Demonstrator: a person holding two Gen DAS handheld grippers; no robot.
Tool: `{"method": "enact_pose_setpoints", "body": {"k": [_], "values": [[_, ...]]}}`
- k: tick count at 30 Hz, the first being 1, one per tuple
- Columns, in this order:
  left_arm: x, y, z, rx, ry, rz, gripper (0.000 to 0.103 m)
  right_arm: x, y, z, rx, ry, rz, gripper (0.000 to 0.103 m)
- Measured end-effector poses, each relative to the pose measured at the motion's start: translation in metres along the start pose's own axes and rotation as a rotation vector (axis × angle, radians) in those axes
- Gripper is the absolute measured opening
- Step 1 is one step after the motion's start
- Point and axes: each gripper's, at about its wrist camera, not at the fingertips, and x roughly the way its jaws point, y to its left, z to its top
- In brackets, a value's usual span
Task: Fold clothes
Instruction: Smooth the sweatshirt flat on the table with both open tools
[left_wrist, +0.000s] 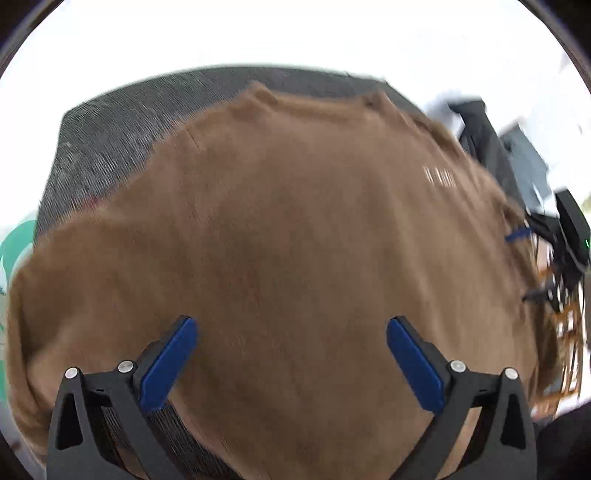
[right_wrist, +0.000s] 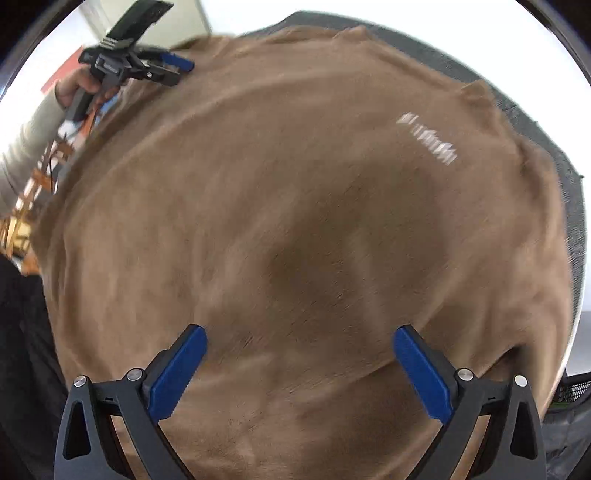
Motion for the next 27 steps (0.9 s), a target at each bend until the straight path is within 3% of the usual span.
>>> {"method": "enact_pose_setpoints", "body": {"k": [5, 8, 11, 18, 22, 27], "values": [[0.031, 0.028, 0.065, -0.127, 0.001, 0.001, 0.103, -0.026, -0.065, 0.067, 0.180, -0.149, -0.090, 0.103], [0.056, 0.035, 0.087, -0.190, 0.022, -0.013, 0.103, -0.019, -0.109, 0.104, 0.346, -0.220, -0.041, 0.103], [0.076, 0.037, 0.105, -0.193, 0.031, 0.042, 0.103, 0.005, -0.147, 0.132, 0.450, -0.247, 0.024, 0.103], [0.090, 0.046, 0.121, -0.179, -0.026, 0.197, 0.103, 0.069, -0.189, 0.169, 0.541, -0.231, -0.120, 0.103], [0.094, 0.056, 0.113, -0.144, -0.090, 0.296, 0.103, 0.079, -0.201, 0.189, 0.522, -0.263, -0.225, 0.103], [0.094, 0.056, 0.108, -0.134, -0.125, 0.307, 0.103, 0.089, -0.203, 0.213, 0.489, -0.255, -0.342, 0.103]]}}
